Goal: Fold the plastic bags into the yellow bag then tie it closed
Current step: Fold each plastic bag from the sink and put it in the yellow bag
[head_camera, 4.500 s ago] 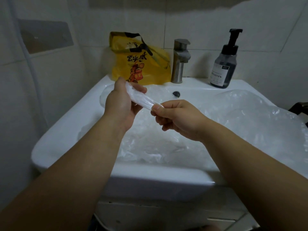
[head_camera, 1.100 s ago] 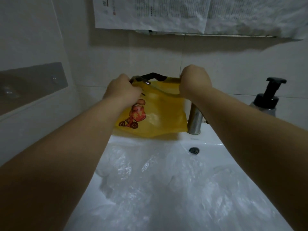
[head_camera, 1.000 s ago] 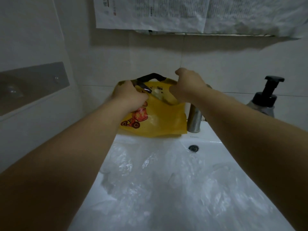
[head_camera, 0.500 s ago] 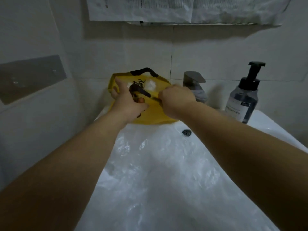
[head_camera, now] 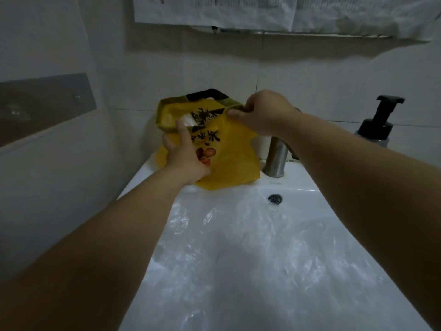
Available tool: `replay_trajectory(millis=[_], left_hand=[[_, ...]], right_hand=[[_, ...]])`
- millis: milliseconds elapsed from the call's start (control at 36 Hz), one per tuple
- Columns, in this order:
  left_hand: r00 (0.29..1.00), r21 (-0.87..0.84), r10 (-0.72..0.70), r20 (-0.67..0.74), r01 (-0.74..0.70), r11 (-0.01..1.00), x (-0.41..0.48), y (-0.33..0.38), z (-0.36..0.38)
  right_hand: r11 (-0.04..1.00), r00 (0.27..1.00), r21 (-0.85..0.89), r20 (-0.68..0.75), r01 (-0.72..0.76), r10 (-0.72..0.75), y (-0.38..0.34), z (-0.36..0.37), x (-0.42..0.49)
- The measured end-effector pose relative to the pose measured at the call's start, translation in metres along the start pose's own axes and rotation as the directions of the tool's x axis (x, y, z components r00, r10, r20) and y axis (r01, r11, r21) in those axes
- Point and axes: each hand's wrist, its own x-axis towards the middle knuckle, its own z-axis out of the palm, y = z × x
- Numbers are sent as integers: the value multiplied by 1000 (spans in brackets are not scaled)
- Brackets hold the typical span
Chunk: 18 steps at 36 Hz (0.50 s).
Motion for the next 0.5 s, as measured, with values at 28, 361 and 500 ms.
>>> replay_trajectory(millis=[28,361,500], left_hand=[[999,-24,41,-5,-41,999,1,0,-1],[980,280,162,-112,-126,952,28,-2,-45],[965,221,163,-204,-117,968,42,0,-58]], right_hand=[[1000,1000,-2,1,22,-22,0,1,0],[986,991,-143,112,84,-68,1,-1,3],[940,982,-318,170,128,-76,3,-6,3]])
